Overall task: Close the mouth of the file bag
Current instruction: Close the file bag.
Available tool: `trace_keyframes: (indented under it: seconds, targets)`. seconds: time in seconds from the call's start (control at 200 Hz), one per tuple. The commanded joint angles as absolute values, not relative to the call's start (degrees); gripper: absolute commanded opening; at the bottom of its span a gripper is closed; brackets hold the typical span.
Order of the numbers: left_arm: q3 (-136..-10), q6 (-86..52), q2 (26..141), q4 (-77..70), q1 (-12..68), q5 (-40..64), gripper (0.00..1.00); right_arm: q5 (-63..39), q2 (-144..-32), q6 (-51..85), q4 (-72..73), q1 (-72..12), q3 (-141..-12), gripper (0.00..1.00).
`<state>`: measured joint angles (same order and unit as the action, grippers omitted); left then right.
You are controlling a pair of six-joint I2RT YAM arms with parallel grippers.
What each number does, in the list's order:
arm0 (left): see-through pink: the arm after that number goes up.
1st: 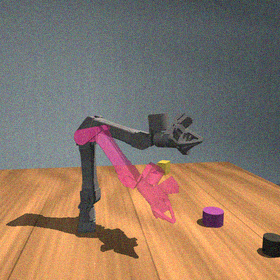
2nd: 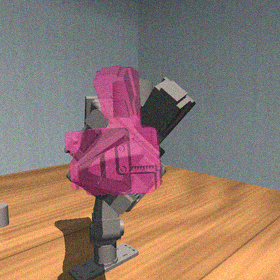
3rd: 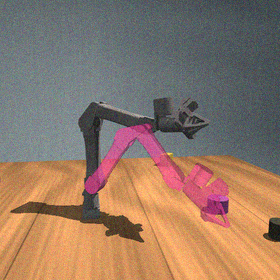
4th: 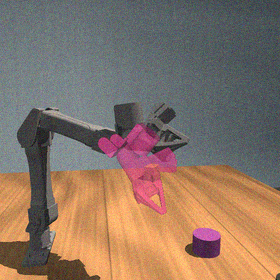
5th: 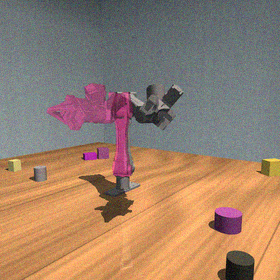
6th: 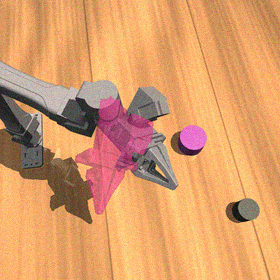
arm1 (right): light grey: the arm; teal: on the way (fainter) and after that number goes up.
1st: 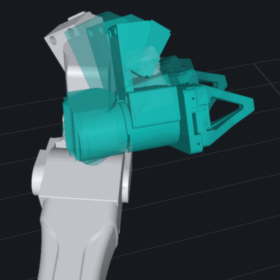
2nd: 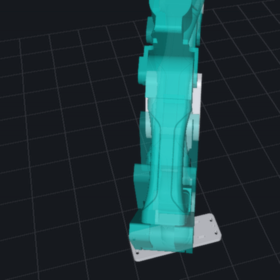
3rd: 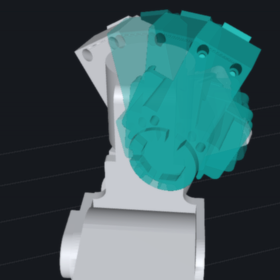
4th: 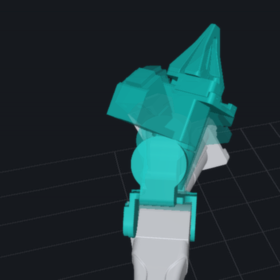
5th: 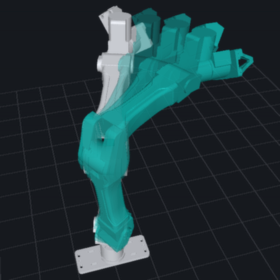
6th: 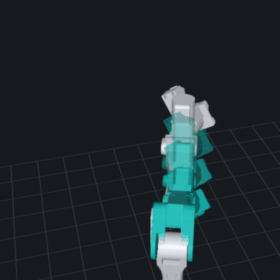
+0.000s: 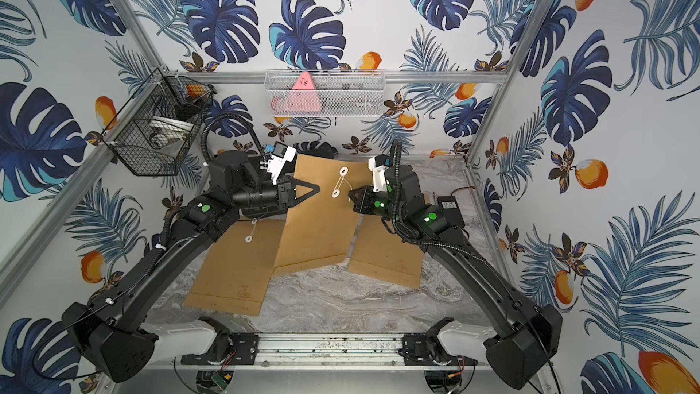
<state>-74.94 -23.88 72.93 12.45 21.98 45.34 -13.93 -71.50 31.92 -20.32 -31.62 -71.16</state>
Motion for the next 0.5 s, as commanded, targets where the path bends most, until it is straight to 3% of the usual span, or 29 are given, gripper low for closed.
trace_keyframes:
  seconds: [0.0, 0.495]
  targets:
    - [-74.9, -22.43, 72.24, 11.68, 21.84, 47.69, 0.0, -14.84, -71.92, 31.9, -22.37, -30.59, -72.39, 0.0]
    - [-74.24, -18.21, 71.98, 14.21, 22.01, 47.88, 0.0, -16.6, -73.23, 26.83, -37.24, -25.14, -82.88, 0.0]
